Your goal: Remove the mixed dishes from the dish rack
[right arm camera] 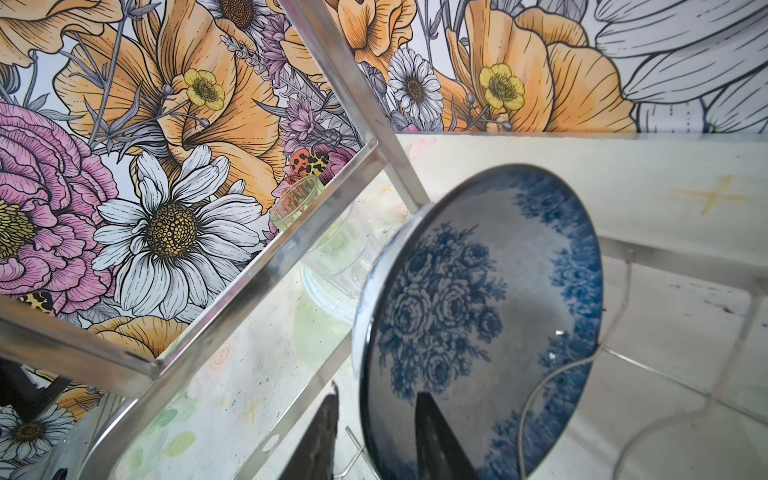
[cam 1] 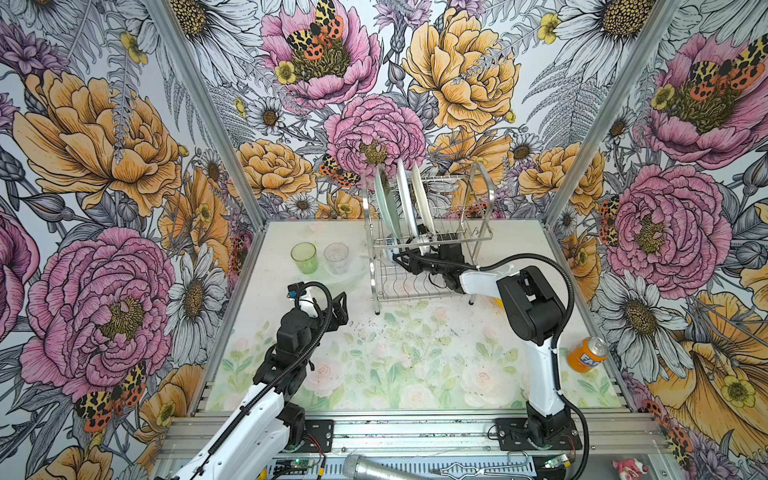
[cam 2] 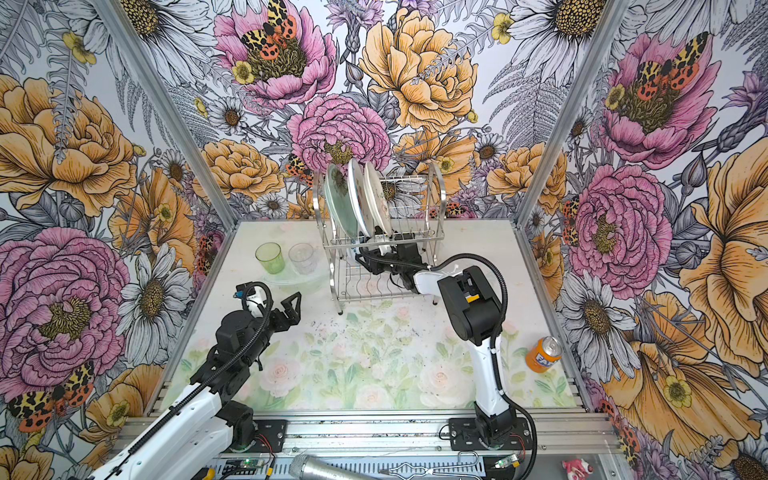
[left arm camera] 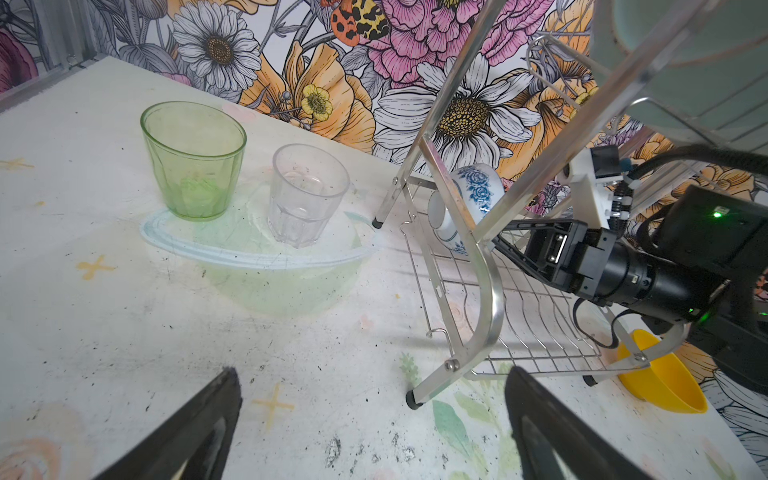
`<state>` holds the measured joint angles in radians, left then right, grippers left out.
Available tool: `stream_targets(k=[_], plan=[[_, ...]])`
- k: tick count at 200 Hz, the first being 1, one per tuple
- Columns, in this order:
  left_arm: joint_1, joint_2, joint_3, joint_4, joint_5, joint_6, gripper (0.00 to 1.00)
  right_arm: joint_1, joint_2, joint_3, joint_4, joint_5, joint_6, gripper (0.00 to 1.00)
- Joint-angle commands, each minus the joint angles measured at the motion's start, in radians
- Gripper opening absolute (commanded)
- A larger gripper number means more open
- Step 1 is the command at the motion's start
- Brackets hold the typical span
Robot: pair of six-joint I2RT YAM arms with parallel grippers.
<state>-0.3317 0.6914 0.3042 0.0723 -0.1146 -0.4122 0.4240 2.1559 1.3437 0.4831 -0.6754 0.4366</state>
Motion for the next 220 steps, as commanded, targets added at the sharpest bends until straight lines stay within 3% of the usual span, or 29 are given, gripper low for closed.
stream_targets(k=[1, 31, 45, 123, 220], plan=[[-0.008, 0.004, -0.004, 0.021, 0.015, 0.02, 0.99, 0.0, 0.012, 0.036, 0.017, -0.022, 0.008, 0.31], [-0.007, 0.007, -0.004, 0.021, 0.013, 0.023, 0.99, 0.0, 0.015, 0.041, 0.017, -0.027, 0.009, 0.29], [-0.007, 0.007, -0.002, 0.02, 0.013, 0.023, 0.99, 0.001, 0.018, 0.046, 0.017, -0.03, 0.011, 0.2], [-0.008, 0.013, 0.0, 0.02, 0.011, 0.022, 0.99, 0.003, 0.042, 0.086, 0.009, -0.047, 0.018, 0.24], [-0.007, 0.024, 0.003, 0.02, 0.01, 0.023, 0.99, 0.004, 0.044, 0.1, 0.01, -0.069, 0.018, 0.07]])
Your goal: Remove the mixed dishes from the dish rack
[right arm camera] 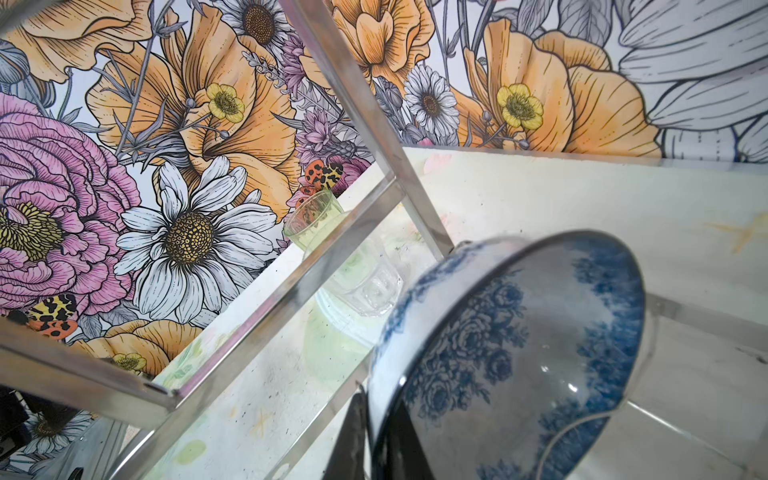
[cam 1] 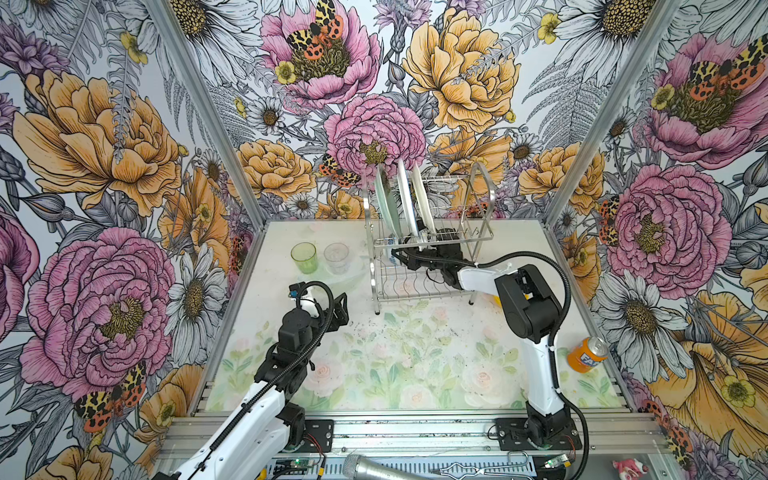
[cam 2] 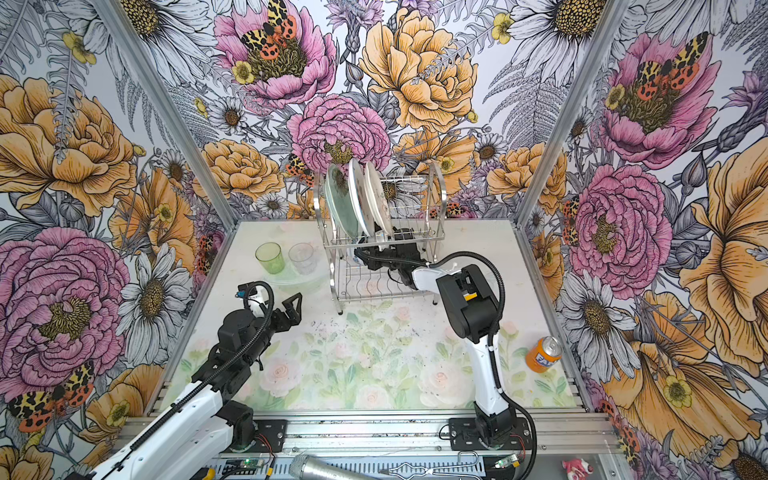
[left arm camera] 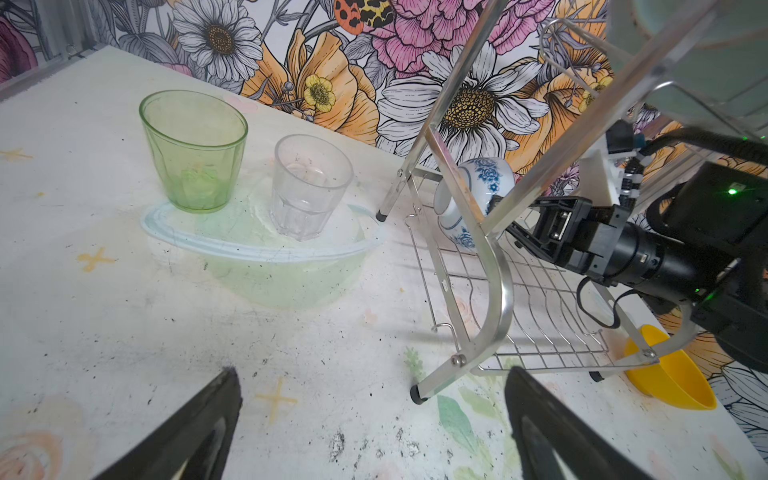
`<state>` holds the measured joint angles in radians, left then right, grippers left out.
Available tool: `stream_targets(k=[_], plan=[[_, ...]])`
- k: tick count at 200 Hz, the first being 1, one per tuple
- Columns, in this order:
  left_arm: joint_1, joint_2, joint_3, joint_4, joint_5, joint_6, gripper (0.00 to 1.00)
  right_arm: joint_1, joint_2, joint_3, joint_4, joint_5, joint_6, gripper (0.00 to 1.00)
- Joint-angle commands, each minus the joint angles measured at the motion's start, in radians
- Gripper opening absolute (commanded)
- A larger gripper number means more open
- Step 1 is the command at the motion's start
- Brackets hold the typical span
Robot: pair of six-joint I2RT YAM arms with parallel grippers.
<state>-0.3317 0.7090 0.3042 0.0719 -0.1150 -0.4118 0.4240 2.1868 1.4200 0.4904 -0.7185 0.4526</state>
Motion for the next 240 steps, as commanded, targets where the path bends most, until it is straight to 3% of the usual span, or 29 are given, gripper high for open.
stream_targets(k=[1, 37, 138, 192, 240], plan=[[-0.007, 0.007, 0.003, 0.02, 0.011, 0.022, 0.99, 0.004, 0.014, 0.023, 0.003, -0.026, 0.001, 0.07], [-0.007, 0.01, 0.005, 0.02, 0.01, 0.022, 0.99, 0.008, 0.014, 0.017, 0.035, -0.047, 0.009, 0.0], [-0.007, 0.026, 0.009, 0.022, 0.014, 0.022, 0.99, 0.016, 0.044, 0.063, 0.15, -0.145, 0.078, 0.0], [-0.007, 0.032, 0.013, 0.022, 0.015, 0.023, 0.99, 0.025, 0.038, 0.056, 0.184, -0.155, 0.097, 0.0], [-0.007, 0.024, 0.013, 0.017, 0.014, 0.021, 0.99, 0.032, -0.021, -0.037, 0.187, -0.109, 0.026, 0.0]])
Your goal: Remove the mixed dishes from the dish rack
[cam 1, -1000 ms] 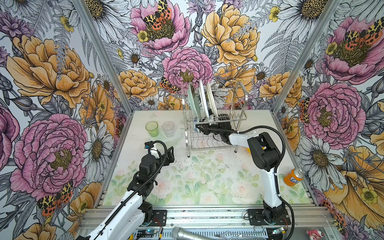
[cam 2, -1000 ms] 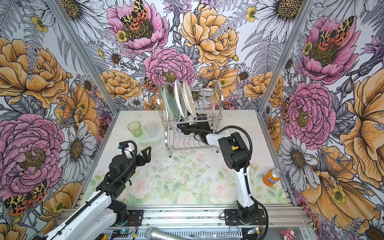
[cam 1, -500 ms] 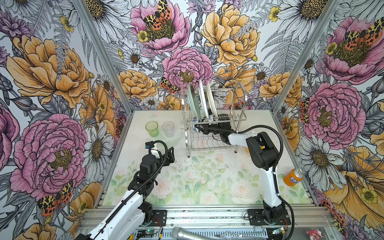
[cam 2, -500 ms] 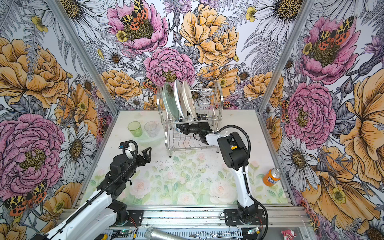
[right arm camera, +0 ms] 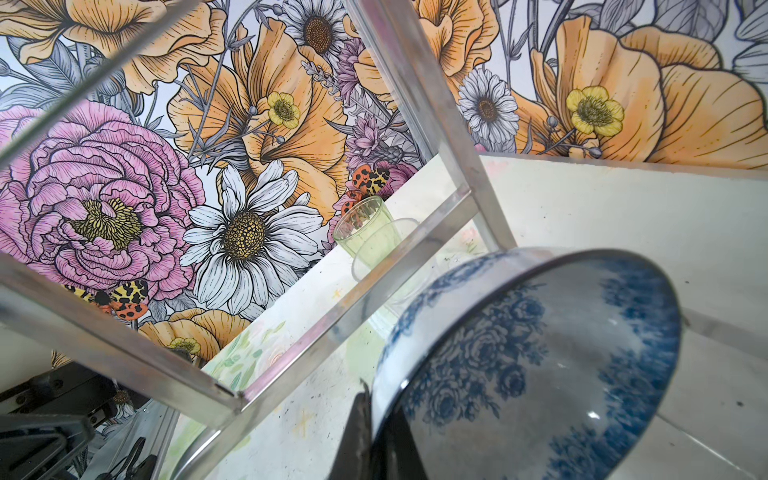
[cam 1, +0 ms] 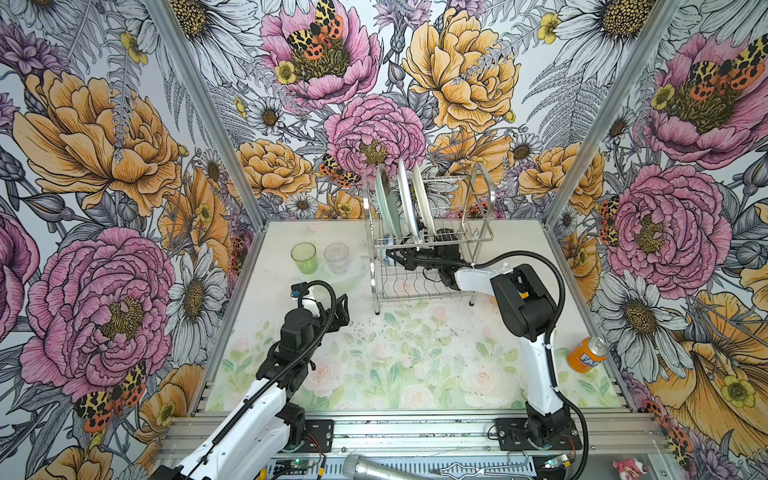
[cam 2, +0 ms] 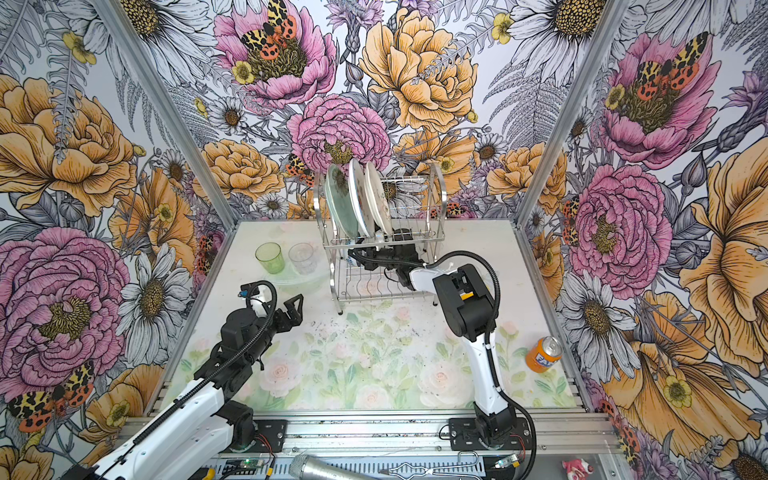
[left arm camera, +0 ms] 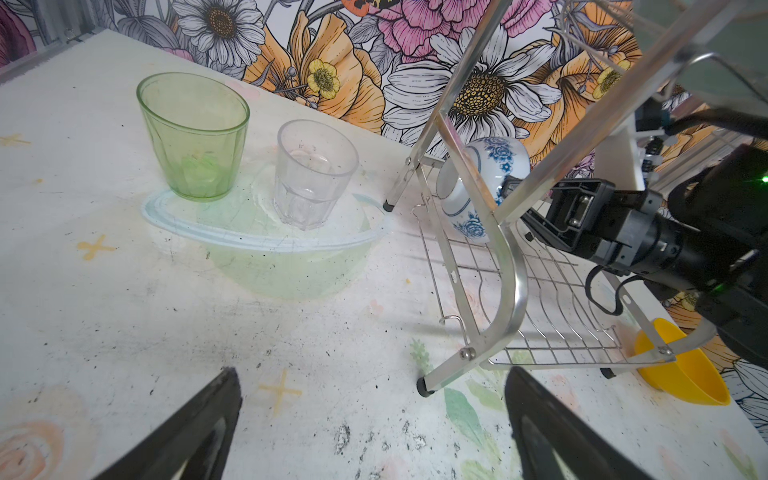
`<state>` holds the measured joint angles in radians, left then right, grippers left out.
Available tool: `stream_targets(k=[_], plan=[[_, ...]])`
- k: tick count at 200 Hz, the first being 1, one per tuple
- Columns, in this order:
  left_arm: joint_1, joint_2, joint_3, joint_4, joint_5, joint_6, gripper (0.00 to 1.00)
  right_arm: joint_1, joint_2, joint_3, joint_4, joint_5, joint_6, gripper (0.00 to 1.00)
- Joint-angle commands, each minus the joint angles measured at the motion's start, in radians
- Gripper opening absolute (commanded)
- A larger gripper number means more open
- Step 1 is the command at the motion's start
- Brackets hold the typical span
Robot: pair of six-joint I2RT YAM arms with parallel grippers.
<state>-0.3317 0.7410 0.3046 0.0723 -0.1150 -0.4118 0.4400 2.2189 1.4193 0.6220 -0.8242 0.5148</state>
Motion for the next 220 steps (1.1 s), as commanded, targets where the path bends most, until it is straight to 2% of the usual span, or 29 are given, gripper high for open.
stream_targets(k=[1, 102, 166, 220], plan=[[-0.007, -0.009, 0.013, 0.017, 0.014, 0.021, 0.99, 0.016, -0.054, -0.038, 0.055, -0.003, -0.036, 0.0], [-0.007, -0.003, 0.014, 0.018, 0.011, 0.021, 0.99, 0.039, -0.186, -0.232, 0.055, 0.088, -0.145, 0.0], [-0.009, -0.005, 0.014, 0.016, 0.004, 0.02, 0.99, 0.062, -0.358, -0.418, 0.039, 0.173, -0.208, 0.0], [-0.012, -0.008, 0.029, -0.004, 0.007, 0.021, 0.99, 0.09, -0.471, -0.514, 0.021, 0.225, -0.242, 0.0]])
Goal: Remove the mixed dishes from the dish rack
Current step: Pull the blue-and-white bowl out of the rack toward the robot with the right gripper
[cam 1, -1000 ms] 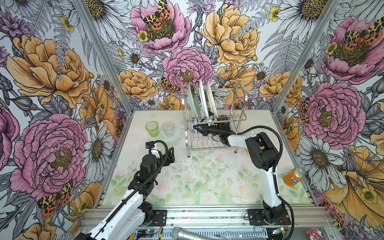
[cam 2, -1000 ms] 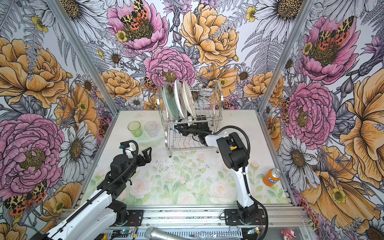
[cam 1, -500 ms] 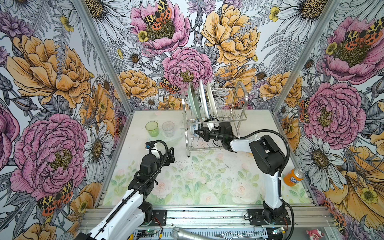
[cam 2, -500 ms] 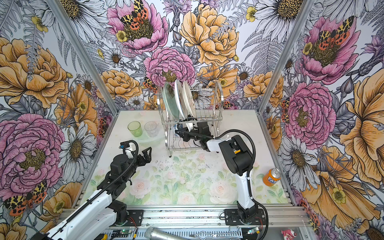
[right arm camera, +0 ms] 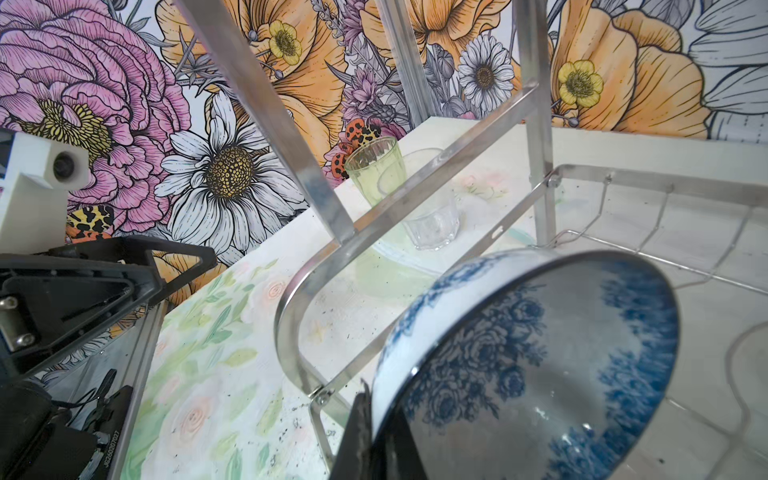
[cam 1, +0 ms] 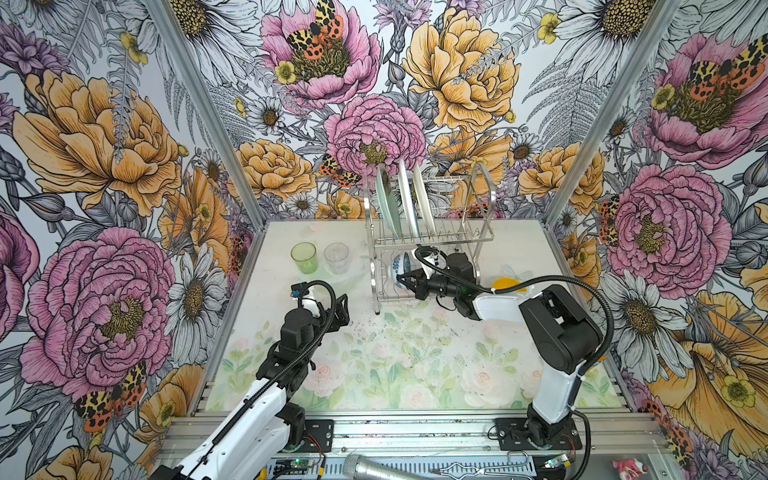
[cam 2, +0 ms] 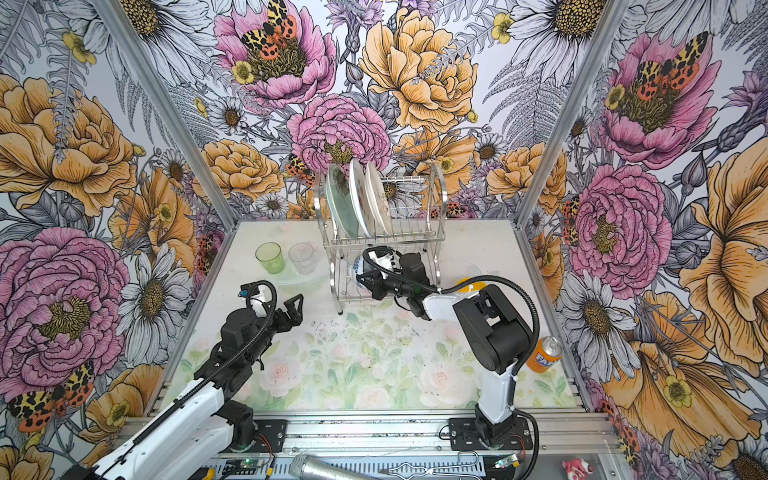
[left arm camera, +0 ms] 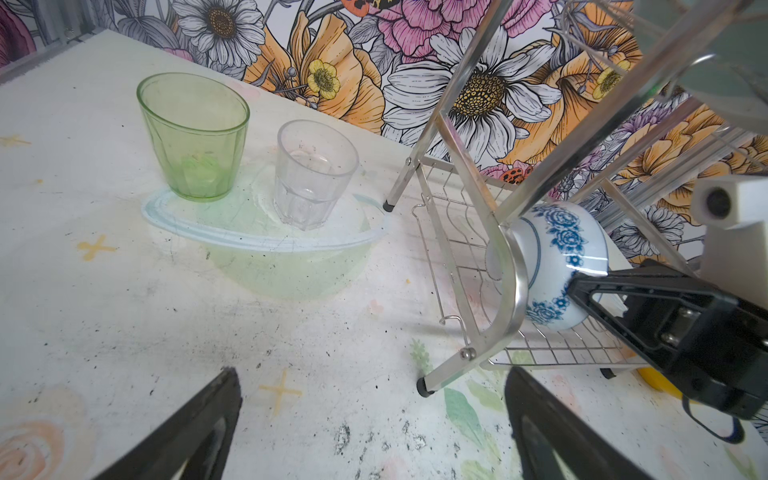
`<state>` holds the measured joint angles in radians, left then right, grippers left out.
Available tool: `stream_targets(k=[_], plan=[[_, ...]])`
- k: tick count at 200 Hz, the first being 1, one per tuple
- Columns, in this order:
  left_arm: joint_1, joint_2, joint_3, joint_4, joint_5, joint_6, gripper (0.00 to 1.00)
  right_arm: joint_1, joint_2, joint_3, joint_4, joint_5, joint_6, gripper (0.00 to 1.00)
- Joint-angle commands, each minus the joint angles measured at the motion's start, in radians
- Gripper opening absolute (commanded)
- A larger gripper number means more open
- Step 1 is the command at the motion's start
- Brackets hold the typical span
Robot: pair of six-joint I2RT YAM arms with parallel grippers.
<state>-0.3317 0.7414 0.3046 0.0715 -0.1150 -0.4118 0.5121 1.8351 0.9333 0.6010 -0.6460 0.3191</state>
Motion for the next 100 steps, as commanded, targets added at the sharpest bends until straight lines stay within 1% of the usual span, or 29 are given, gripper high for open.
stream_targets(k=[1, 33, 63, 100], plan=[[-0.012, -0.01, 0.029, -0.004, 0.007, 0.021, 0.99, 0.02, -0.089, -0.029, 0.041, 0.047, -0.047, 0.0], [-0.017, -0.036, 0.03, -0.022, -0.031, 0.012, 0.99, 0.042, -0.128, -0.057, 0.022, 0.067, -0.071, 0.0], [-0.018, -0.084, 0.031, -0.058, -0.063, -0.022, 0.99, 0.059, -0.173, -0.083, 0.001, 0.084, -0.082, 0.0], [-0.023, -0.159, 0.027, -0.096, -0.061, -0.054, 0.99, 0.075, -0.246, -0.118, -0.019, 0.112, -0.098, 0.0]])
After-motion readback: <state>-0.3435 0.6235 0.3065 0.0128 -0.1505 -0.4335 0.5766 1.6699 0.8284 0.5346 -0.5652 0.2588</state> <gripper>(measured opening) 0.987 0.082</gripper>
